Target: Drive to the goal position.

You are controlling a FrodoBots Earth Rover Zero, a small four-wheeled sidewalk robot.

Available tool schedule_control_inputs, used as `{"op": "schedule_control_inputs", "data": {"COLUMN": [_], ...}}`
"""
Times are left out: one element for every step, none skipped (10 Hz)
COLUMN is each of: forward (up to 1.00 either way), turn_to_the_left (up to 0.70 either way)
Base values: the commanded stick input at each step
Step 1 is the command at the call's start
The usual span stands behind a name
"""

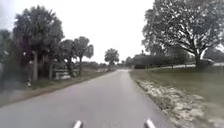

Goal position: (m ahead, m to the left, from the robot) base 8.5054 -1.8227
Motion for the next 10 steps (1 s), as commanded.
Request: {"op": "schedule_control_inputs", "data": {"forward": [0.85,0.85,0.85,0.85,0.85,0.85,0.85,0.85,0.85,0.85], "turn_to_the_left": [0.0,0.0,0.0,0.0,0.0,0.0,0.0,0.0,0.0,0.0]}}
